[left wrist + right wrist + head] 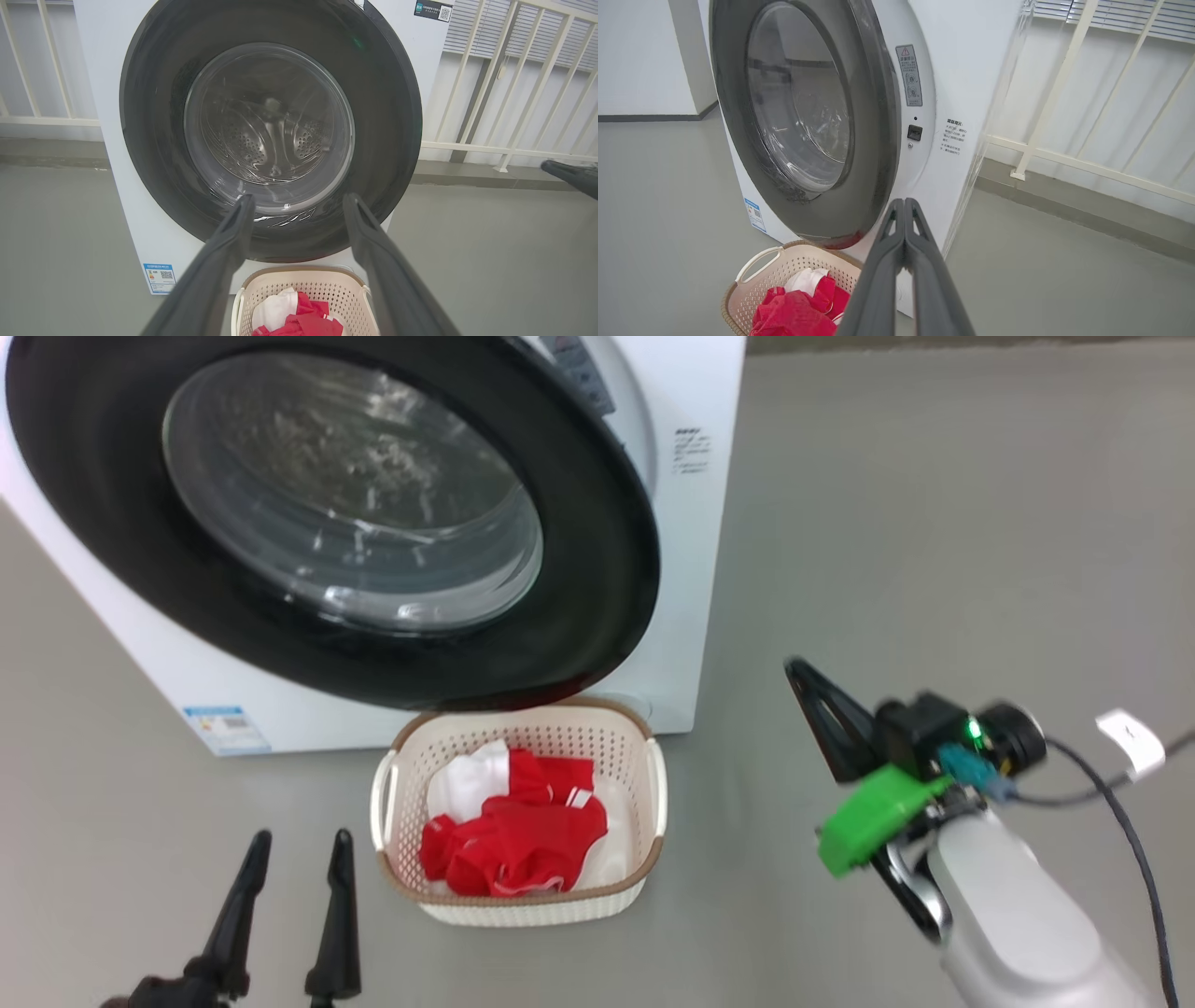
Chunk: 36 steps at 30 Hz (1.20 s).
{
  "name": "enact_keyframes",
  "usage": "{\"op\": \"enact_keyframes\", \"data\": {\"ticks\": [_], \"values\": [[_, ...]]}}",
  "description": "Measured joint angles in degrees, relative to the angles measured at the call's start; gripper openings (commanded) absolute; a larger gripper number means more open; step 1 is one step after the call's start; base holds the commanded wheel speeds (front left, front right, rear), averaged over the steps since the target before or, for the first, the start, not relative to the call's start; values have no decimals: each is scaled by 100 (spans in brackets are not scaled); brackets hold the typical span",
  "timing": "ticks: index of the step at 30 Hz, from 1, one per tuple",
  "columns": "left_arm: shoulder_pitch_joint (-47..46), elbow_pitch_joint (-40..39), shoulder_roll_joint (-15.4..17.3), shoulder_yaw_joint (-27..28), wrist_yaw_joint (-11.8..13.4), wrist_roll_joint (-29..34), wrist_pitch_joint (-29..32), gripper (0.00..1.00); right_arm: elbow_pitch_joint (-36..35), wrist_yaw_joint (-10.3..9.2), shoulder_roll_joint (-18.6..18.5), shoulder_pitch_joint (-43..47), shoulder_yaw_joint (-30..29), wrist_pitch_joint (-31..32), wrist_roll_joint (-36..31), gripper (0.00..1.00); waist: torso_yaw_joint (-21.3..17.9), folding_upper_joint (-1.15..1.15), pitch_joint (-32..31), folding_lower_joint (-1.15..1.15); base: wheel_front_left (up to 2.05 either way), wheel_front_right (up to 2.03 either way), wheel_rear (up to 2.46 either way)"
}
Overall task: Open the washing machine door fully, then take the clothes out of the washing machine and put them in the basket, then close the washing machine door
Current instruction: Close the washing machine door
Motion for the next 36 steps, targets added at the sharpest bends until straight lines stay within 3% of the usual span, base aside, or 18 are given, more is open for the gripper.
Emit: {"op": "enact_keyframes", "data": {"ticks": [16,36], "values": [[-661,-249,-111,-212,-54,-21,0,100,950,0,-102,-2258,1239,0,583,0,604,0,970,0,0,0,0],[-1433,-200,-243,-616,-145,-63,-24,100,1785,25,-454,-4172,1545,0,1157,0,1274,0,2197,0,0,0,0]]}}
